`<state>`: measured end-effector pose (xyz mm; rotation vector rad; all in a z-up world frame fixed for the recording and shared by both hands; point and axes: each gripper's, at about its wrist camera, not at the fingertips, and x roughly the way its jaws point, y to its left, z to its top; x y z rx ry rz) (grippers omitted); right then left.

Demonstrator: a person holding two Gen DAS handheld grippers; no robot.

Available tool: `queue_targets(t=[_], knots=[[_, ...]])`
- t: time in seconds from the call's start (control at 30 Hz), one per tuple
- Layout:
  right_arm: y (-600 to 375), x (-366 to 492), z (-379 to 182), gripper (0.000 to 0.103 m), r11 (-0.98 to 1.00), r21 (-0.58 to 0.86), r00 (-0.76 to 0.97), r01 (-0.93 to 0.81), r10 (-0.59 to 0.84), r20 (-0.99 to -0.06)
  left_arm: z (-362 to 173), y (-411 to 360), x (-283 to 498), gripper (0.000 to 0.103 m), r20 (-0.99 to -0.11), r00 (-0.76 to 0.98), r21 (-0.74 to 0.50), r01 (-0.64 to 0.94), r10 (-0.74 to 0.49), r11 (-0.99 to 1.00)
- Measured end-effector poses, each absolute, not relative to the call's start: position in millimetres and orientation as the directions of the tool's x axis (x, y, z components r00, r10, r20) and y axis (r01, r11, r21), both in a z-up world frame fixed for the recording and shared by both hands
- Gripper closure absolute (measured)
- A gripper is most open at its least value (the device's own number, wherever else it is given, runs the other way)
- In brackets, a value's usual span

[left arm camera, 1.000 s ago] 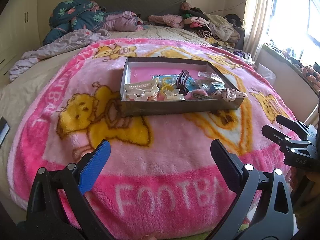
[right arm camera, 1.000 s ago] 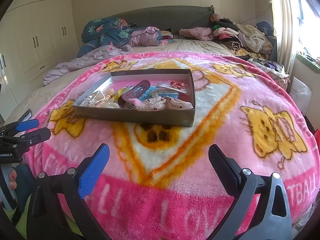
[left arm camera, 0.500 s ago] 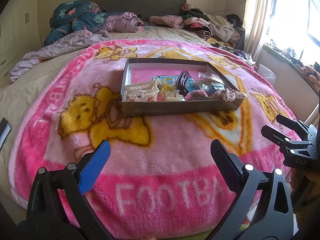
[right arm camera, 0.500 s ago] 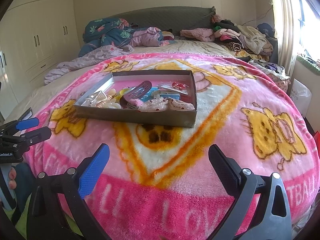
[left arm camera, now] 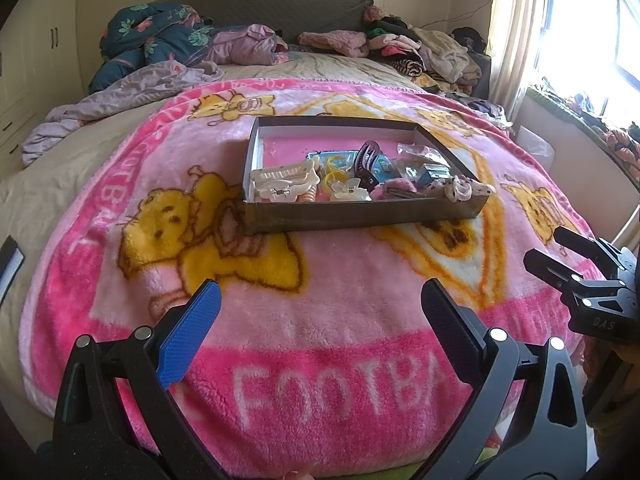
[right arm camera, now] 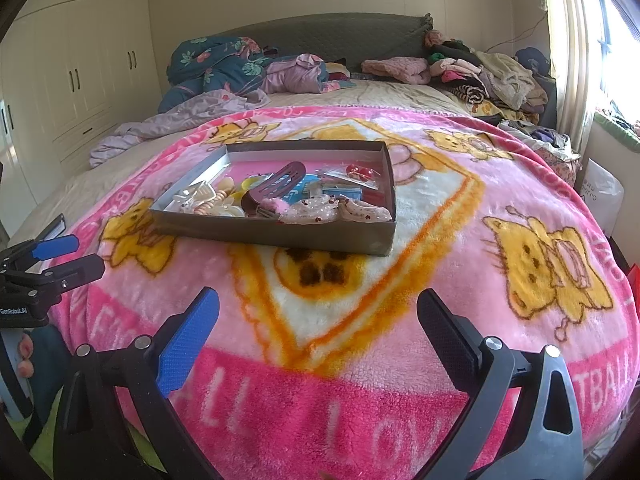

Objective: Organize jewelry

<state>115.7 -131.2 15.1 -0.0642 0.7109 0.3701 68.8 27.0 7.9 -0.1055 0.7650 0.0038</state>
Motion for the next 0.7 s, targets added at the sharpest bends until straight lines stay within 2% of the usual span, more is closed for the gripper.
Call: queue_targets(t=[0.7], knots=[[-129.5, 114.8, 16.0, 0.007, 0.932, 0.068, 0.693, -0.356, 0.312, -0.650, 11.2, 28.9, 67.4, 0.011, -0.691, 0.722, -0.087, -0.044, -0.029, 0.995]])
